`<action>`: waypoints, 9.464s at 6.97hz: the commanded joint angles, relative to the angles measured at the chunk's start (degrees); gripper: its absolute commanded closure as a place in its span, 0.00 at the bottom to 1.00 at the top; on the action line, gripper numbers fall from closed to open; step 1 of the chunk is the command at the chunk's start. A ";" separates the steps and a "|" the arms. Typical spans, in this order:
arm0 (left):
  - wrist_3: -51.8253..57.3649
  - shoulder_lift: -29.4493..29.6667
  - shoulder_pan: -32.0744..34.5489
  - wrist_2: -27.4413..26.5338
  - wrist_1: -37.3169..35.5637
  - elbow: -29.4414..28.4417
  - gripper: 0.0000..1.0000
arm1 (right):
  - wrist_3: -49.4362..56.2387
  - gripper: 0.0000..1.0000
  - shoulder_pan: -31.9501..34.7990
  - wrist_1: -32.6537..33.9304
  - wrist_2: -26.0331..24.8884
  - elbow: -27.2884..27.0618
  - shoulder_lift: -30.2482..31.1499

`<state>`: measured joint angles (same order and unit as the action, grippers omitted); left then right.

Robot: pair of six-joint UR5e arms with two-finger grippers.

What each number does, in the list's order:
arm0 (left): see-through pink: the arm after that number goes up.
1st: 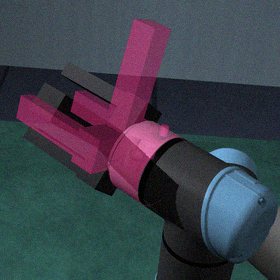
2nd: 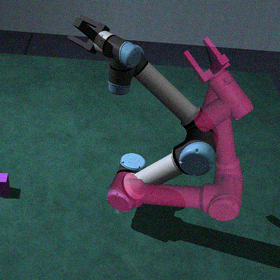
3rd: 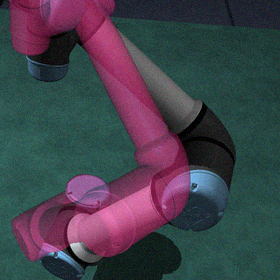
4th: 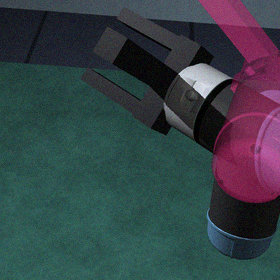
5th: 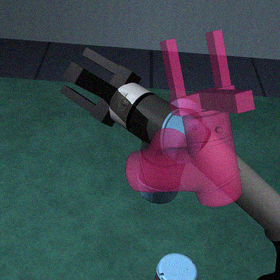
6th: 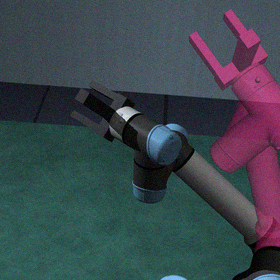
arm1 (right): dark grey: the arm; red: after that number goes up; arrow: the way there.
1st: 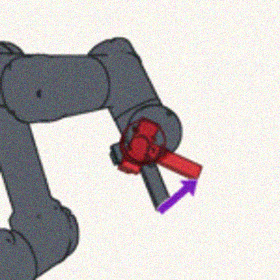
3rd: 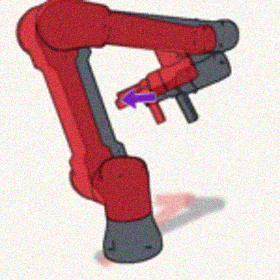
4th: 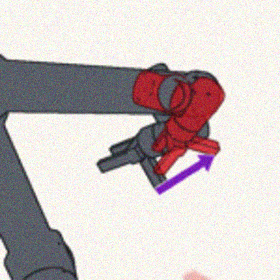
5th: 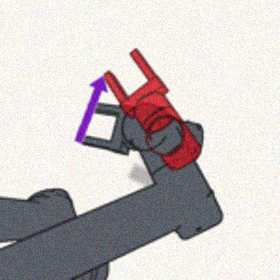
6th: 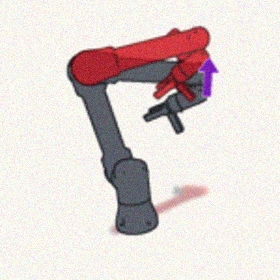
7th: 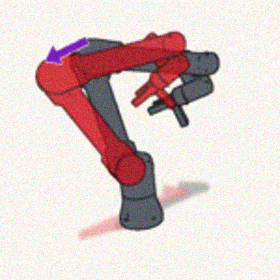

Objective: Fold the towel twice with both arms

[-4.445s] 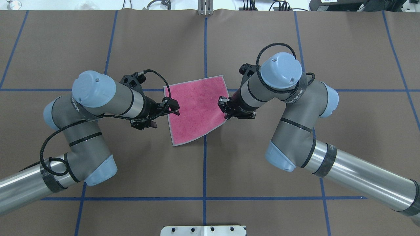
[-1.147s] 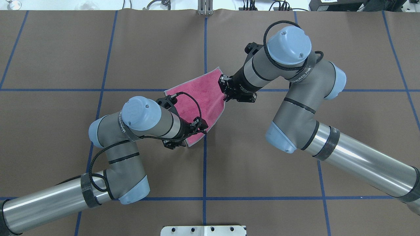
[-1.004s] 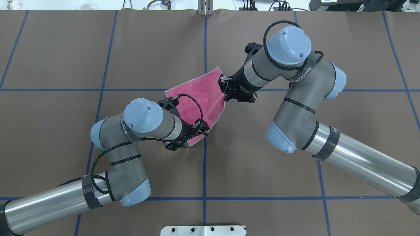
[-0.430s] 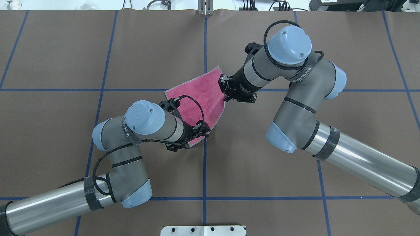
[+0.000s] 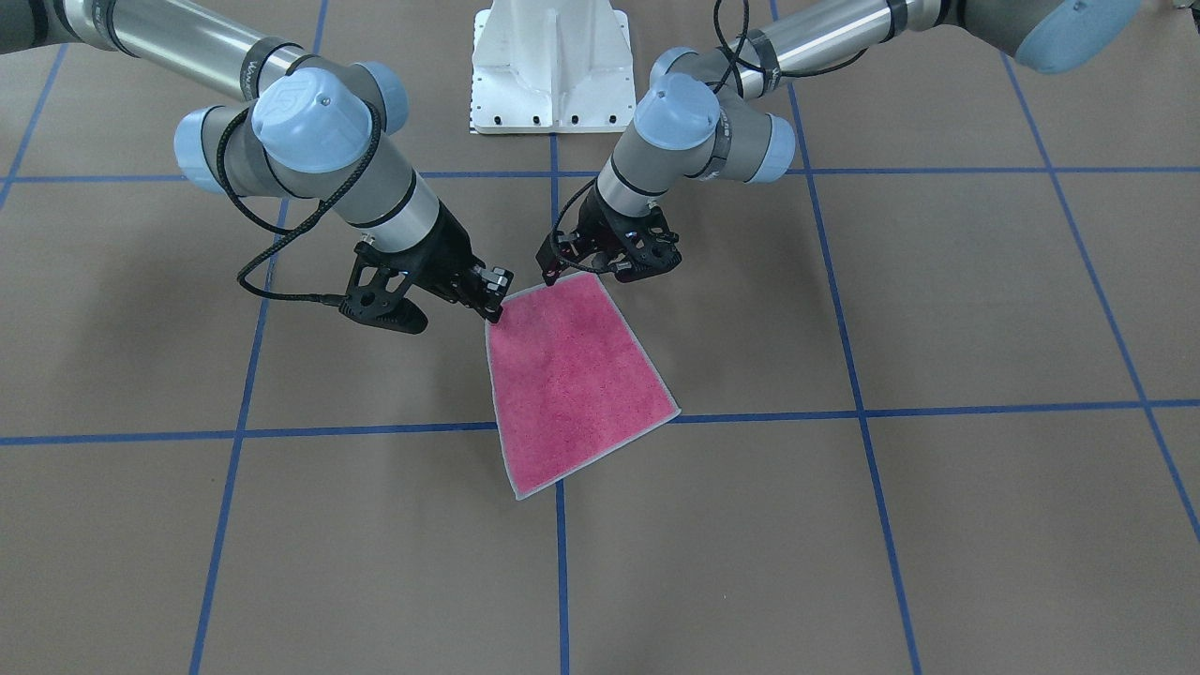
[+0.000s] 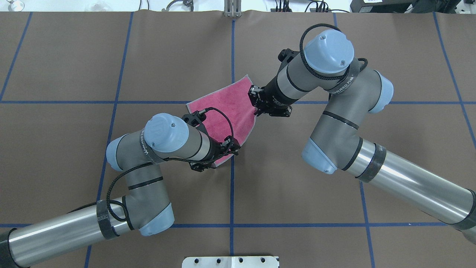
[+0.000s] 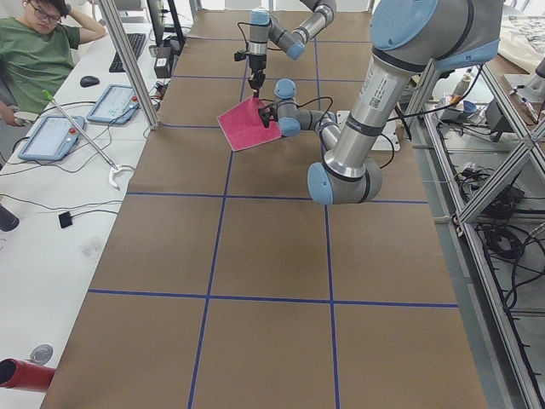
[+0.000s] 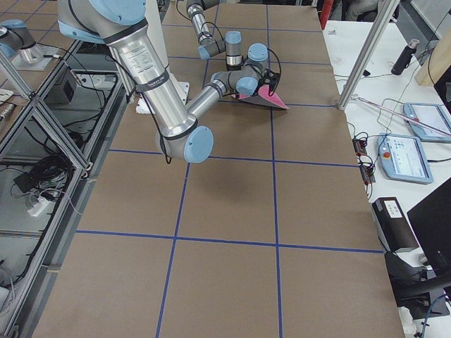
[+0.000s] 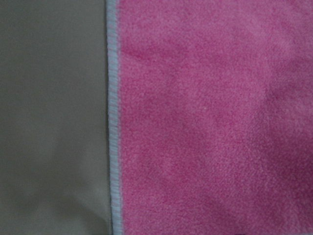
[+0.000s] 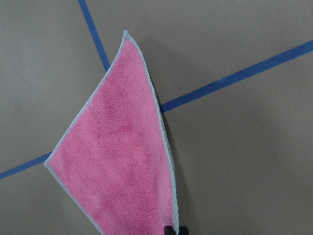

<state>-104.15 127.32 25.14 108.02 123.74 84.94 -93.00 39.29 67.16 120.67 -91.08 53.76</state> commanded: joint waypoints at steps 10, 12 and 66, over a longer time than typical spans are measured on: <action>0.70 0.12 0.18 -0.09 -0.07 -1.00 0.13 | 0.19 1.00 0.00 -0.01 0.01 0.02 0.73; 0.44 0.21 0.18 0.00 -0.07 -1.01 0.21 | 0.19 1.00 0.00 -0.01 0.01 0.02 0.73; 8.61 6.27 28.21 22.32 -2.53 -11.38 0.00 | -4.29 1.00 -9.99 2.36 4.31 -4.64 0.14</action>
<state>-96.20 133.84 53.15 130.22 121.27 73.55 -96.81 32.69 69.66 124.25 -94.30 55.44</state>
